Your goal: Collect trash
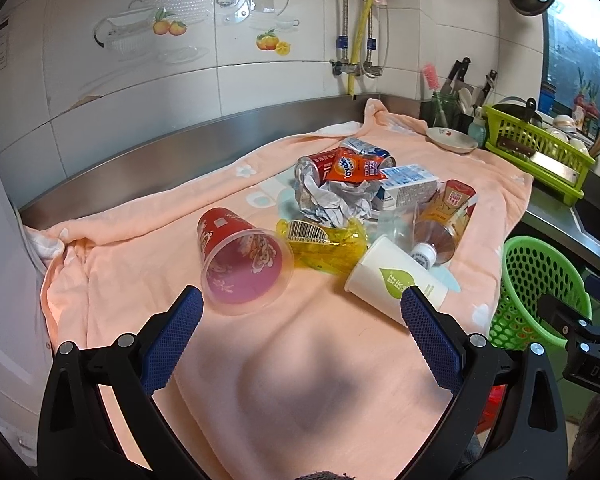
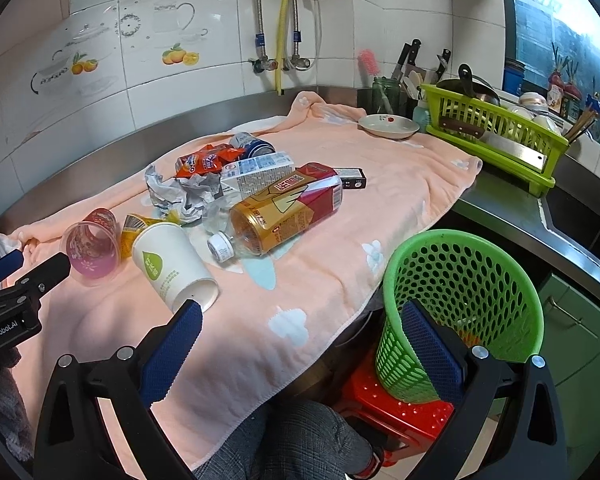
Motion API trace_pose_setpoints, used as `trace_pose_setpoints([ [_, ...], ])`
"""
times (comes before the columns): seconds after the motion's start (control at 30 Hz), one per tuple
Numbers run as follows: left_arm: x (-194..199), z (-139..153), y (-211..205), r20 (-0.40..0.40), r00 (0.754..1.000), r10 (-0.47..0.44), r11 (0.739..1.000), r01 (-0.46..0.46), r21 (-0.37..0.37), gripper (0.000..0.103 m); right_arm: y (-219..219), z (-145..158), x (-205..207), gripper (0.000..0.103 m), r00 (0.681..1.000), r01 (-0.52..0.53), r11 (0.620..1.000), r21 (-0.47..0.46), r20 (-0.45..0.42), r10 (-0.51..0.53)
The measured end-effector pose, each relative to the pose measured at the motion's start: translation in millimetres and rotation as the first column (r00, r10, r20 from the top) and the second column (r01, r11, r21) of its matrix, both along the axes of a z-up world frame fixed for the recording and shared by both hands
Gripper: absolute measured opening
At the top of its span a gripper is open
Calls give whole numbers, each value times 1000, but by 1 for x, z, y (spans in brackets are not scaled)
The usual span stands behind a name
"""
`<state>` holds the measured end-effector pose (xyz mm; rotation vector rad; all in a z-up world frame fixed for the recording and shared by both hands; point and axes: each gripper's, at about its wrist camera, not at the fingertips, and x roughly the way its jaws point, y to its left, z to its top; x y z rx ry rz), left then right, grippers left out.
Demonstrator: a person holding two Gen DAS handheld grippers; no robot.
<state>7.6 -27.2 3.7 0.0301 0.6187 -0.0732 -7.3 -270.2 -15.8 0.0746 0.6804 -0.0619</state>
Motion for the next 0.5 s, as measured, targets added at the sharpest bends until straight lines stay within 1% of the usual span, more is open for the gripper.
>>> trace_pose_setpoints([
  [0.5,7,2,-5,-4,1000,-6,1000,6,4,98,-5,-3,2,97,1000,7,1000,8,-7,-7],
])
